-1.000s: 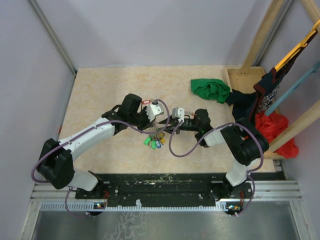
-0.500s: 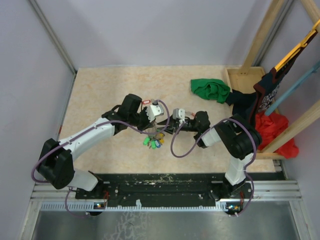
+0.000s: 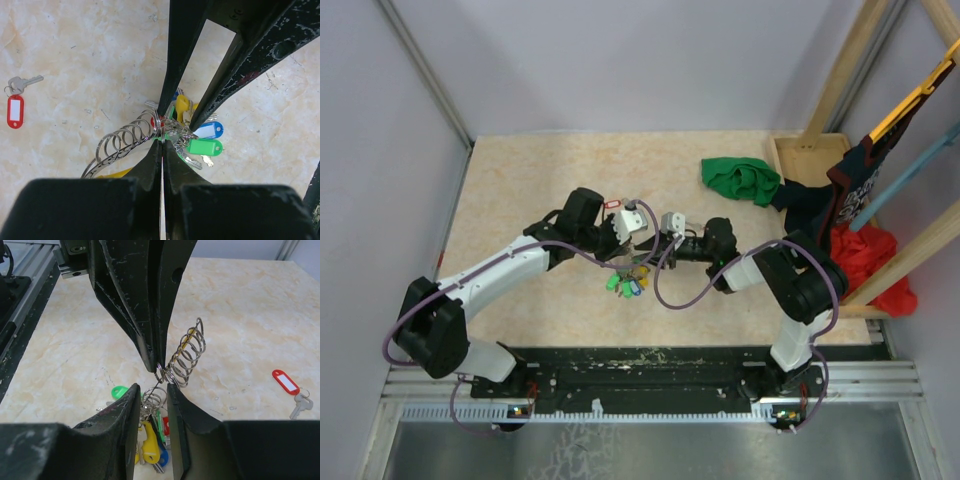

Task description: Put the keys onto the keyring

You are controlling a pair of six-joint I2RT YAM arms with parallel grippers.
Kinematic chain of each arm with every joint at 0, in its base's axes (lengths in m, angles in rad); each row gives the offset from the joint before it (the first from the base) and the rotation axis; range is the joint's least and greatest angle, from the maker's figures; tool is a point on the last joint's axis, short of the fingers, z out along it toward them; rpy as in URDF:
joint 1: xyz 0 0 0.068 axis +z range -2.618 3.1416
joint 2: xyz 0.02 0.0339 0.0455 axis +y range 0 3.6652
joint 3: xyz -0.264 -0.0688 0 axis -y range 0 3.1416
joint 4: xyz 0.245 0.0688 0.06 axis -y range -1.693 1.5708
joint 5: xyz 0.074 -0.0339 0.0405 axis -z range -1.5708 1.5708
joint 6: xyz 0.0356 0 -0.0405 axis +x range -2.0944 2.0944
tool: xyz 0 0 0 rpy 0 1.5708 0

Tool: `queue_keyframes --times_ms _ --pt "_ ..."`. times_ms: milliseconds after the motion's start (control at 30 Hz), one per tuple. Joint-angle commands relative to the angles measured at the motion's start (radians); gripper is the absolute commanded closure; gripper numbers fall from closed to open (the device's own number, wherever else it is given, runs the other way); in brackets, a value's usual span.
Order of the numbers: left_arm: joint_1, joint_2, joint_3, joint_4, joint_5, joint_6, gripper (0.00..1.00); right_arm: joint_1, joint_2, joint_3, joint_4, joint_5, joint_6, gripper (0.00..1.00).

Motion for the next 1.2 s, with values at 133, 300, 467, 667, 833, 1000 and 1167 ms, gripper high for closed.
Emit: queue_keyframes --times_ms 133,300,467,667,833,1000,1167 --pt "-0.007 -0.029 -0.011 0.018 0.046 0.014 1.00 0.011 -0.010 0.022 0.090 -0.046 -0.004 0.73" --pt "-0.011 -0.043 -0.020 0.026 0.091 0.023 1.00 0.012 0.023 0.025 0.165 -0.038 0.015 0.73" --pt "-0.012 -0.062 -0.033 0.051 0.096 0.021 1.00 0.017 0.038 0.026 0.142 -0.050 -0.006 0.74" --pt "-0.012 -0.061 -0.029 0.055 0.084 0.013 1.00 0.028 0.041 0.029 0.081 -0.071 -0.030 0.78" --pt "-0.012 -0.064 -0.029 0.064 0.086 -0.004 1.00 0.034 0.043 0.029 0.060 -0.050 -0.037 0.81" --pt "-0.012 -0.046 -0.024 0.053 0.041 -0.005 1.00 0.035 0.033 0.012 0.121 -0.056 0.001 0.84" --pt "-0.012 -0.024 -0.010 0.032 0.056 0.005 1.00 0.035 0.025 0.011 0.162 -0.068 0.022 0.85"
